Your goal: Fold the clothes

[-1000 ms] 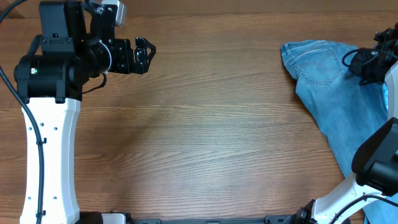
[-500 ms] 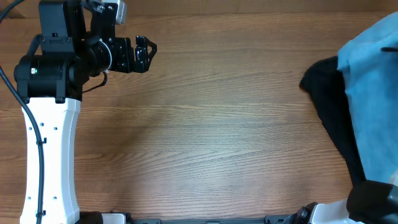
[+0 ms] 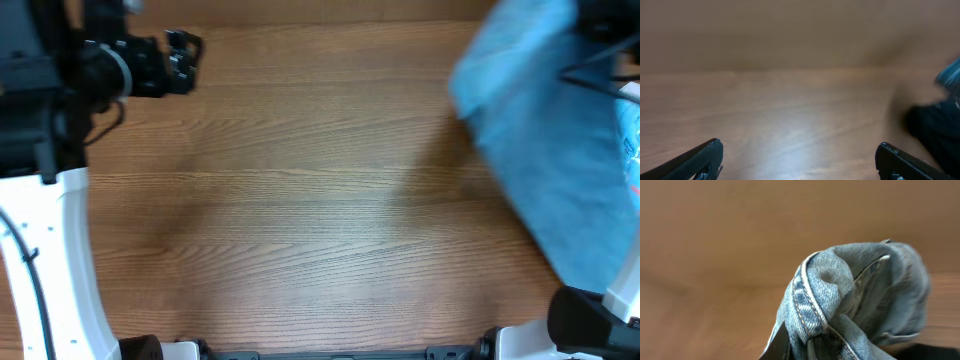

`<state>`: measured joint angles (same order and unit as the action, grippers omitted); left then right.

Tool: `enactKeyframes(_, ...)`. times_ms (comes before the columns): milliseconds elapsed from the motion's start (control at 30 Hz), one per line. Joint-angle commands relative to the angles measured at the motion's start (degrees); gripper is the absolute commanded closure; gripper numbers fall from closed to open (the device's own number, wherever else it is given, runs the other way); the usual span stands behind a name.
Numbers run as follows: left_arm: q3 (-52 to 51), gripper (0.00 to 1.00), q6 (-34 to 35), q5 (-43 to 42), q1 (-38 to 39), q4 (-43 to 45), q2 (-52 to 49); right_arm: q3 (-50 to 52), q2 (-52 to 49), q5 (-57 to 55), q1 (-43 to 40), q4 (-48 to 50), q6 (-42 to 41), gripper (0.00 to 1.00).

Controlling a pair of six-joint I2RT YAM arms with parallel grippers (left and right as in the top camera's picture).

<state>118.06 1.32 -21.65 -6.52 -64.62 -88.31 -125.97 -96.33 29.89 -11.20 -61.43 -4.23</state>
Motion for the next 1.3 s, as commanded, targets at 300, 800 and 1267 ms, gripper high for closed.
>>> enactKeyframes(300,8.0,0.0,-0.15,1.25,-9.57,-3.26,0.31,-1.86,-11.98,-5.35,40.83,-2.16,7.26,0.29)
enactKeyframes(800,7.23,0.0,-6.71,0.76,-7.34,-15.54,-8.59,1.11,-17.07,-11.96,24.63,-21.49,2.47,0.17)
enactKeyframes(1267,7.26,0.0,-9.03,-1.05,-3.13,-16.24,-14.32,23.41,-22.08,0.42,36.09,18.34,24.22,0.01)
